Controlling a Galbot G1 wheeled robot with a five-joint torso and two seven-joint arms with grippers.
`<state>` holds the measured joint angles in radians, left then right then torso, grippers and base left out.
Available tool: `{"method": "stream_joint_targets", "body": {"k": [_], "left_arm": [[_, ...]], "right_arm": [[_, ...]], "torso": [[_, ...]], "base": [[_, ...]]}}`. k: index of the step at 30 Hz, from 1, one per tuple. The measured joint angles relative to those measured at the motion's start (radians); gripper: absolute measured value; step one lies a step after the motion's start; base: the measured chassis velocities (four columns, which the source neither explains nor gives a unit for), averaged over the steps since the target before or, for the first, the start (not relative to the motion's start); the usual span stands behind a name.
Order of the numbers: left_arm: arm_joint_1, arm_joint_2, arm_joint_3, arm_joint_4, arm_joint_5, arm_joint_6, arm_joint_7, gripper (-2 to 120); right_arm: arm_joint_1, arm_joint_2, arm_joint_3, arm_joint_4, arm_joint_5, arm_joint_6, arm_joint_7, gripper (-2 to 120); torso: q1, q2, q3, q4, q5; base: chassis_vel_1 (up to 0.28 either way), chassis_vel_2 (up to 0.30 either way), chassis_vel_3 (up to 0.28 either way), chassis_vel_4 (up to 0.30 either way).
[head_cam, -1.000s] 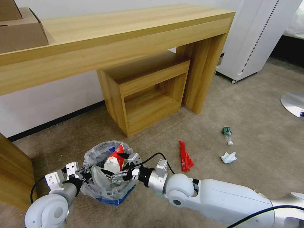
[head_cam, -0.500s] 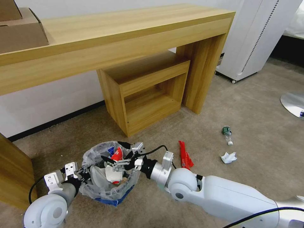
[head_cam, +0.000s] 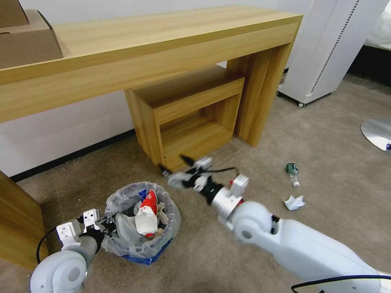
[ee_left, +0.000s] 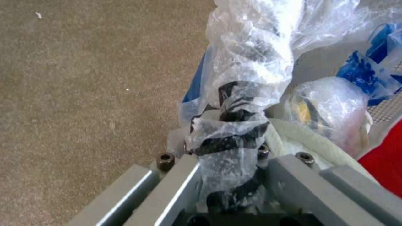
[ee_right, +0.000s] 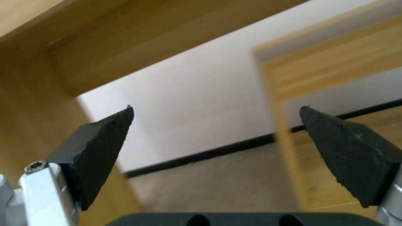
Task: Pick up the trash bin and place the garbage on the floor into it.
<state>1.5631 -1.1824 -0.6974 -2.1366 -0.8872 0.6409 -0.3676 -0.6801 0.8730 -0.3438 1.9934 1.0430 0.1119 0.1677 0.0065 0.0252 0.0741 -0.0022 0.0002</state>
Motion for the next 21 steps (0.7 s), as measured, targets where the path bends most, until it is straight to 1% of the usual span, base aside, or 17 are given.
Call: {"method": "stream_joint_targets", "body": {"k": [2,3,5,6,7,10,11,14,15,16,18,19,21], "left_arm": [[0.005,-0.006,0.000,-0.006,0.005,0.000,0.001,0],[0.005,-0.006,0.000,-0.006,0.005,0.000,0.001,0],[0.021,-0.018,-0.009,-0.019,0.017,-0.002,0.008,0],[0.029,-0.024,-0.015,-0.027,0.023,-0.003,0.011,0],[0.029,-0.024,-0.015,-0.027,0.023,-0.003,0.011,0],[0.047,-0.035,-0.025,-0.042,0.035,-0.005,0.015,0],[0.047,-0.035,-0.025,-0.042,0.035,-0.005,0.015,0],[0.057,-0.040,-0.031,-0.050,0.041,-0.007,0.020,0],[0.061,-0.041,-0.034,-0.053,0.044,-0.008,0.023,0],[0.061,-0.041,-0.034,-0.053,0.044,-0.008,0.023,0],[0.066,-0.043,-0.036,-0.057,0.050,-0.010,0.026,0],[0.066,-0.043,-0.036,-0.057,0.050,-0.010,0.026,0],[0.066,-0.048,-0.036,-0.059,0.053,-0.010,0.027,0]], "right_arm": [[-0.047,-0.002,0.073,0.004,-0.019,0.000,0.015,100],[-0.047,-0.002,0.073,0.004,-0.019,0.000,0.015,100],[-0.086,0.003,0.142,0.010,-0.036,-0.010,0.045,100],[-0.098,0.005,0.165,0.010,-0.042,-0.017,0.055,100],[-0.098,0.005,0.165,0.010,-0.042,-0.017,0.055,100],[-0.164,-0.006,0.263,0.000,-0.087,-0.045,0.097,100],[-0.164,-0.006,0.263,0.000,-0.087,-0.045,0.097,100],[-0.215,-0.026,0.324,-0.012,-0.112,-0.056,0.118,100],[-0.243,-0.034,0.360,-0.016,-0.125,-0.067,0.133,100],[-0.243,-0.034,0.360,-0.016,-0.125,-0.067,0.133,100],[-0.274,-0.038,0.408,-0.034,-0.155,-0.070,0.175,100],[-0.274,-0.038,0.408,-0.034,-0.155,-0.070,0.175,100],[-0.291,-0.034,0.451,-0.045,-0.175,-0.072,0.195,100]], "torso": [[0.000,0.000,0.000,0.0000,0.0000],[0.000,0.000,0.000,0.0000,0.0000],[0.000,0.000,0.000,-0.0003,-0.0001],[0.000,0.000,0.000,0.0001,0.0000],[0.000,0.000,0.000,0.0001,0.0000],[0.000,0.000,0.000,0.0002,-0.0001],[0.000,0.000,0.000,0.0002,-0.0001],[0.000,0.000,0.000,-0.0002,0.0001],[0.000,0.000,0.000,-0.0003,0.0001],[0.000,0.000,0.000,-0.0003,0.0001],[0.000,0.000,0.000,-0.0001,0.0002],[0.000,0.000,0.000,-0.0001,0.0002],[0.000,0.000,0.000,0.0001,0.0001]], "base": [[0.000,0.000,0.000,0.000],[0.000,0.000,0.000,0.000],[0.000,0.000,0.000,0.000],[0.000,0.000,0.000,0.000],[0.000,0.000,0.000,0.000],[0.000,0.000,0.000,0.000],[0.000,0.000,0.000,0.000],[0.000,0.000,0.000,0.000],[0.000,0.000,0.000,0.000],[0.000,0.000,0.000,0.000],[0.000,0.000,0.000,0.000],[0.000,0.000,0.000,0.000],[0.000,0.000,0.000,0.000]]}}
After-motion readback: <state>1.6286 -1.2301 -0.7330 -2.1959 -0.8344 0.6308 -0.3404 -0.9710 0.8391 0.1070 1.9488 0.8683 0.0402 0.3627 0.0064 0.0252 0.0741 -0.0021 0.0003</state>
